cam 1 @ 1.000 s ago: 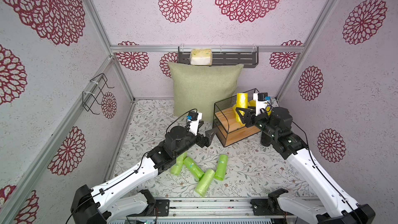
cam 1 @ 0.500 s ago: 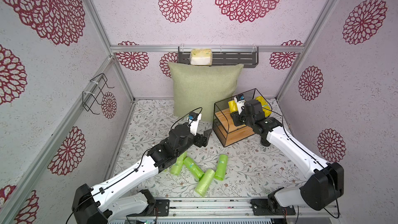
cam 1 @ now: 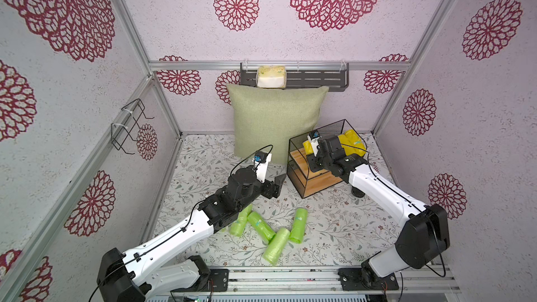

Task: Sort the rolls of trash bags by color and place them on the shelf
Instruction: Place the roll of trash bags on the shelf.

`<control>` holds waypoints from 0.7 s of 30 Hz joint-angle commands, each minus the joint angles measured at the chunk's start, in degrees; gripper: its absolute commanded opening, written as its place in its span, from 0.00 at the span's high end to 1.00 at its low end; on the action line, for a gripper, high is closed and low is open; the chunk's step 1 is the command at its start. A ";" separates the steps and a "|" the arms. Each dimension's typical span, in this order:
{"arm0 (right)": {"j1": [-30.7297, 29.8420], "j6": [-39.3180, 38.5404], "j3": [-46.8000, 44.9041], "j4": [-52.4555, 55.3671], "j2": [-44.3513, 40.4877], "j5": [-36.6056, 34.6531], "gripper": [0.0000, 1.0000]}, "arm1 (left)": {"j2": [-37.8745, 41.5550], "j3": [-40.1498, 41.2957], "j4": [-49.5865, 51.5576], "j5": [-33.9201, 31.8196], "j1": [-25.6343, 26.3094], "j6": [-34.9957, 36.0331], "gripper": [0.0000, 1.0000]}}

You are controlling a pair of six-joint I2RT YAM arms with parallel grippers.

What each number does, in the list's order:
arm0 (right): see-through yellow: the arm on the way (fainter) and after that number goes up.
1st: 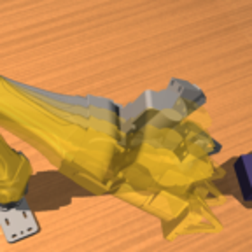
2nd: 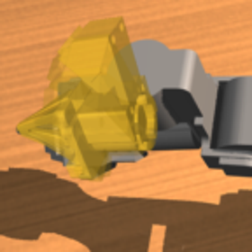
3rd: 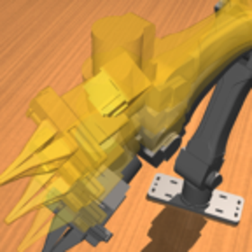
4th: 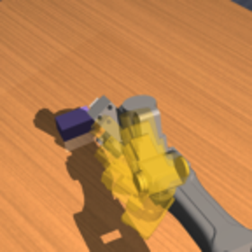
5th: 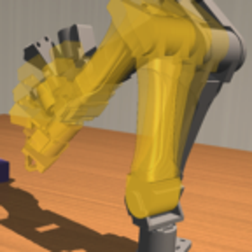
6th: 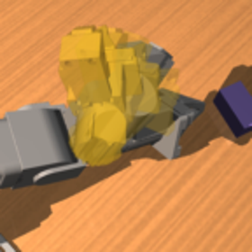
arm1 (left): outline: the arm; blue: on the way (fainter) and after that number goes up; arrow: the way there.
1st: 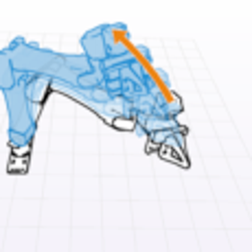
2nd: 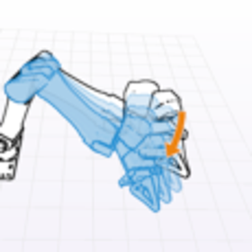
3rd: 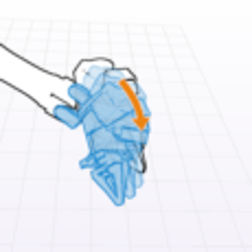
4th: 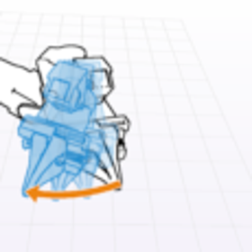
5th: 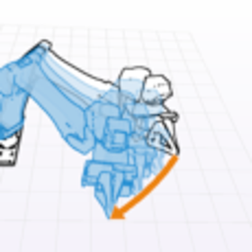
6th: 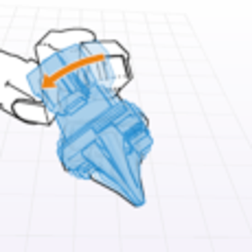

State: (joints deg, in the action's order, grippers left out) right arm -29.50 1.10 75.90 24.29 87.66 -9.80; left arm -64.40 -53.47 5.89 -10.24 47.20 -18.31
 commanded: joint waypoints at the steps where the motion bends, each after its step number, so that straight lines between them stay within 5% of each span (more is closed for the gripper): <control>1: -0.21 -1.20 2.42 -0.64 -0.66 -2.49 0.47 | 0.59 -0.32 0.87 -0.75 -0.52 0.20 0.15; 21: -0.47 -2.56 4.27 -1.40 -5.73 -1.13 0.35 | -1.17 -0.71 5.04 0.78 -0.64 0.41 0.14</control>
State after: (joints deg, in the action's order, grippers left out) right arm -29.69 -0.54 77.78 24.53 86.91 -11.77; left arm -64.51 -53.47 7.90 -10.85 47.18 -18.24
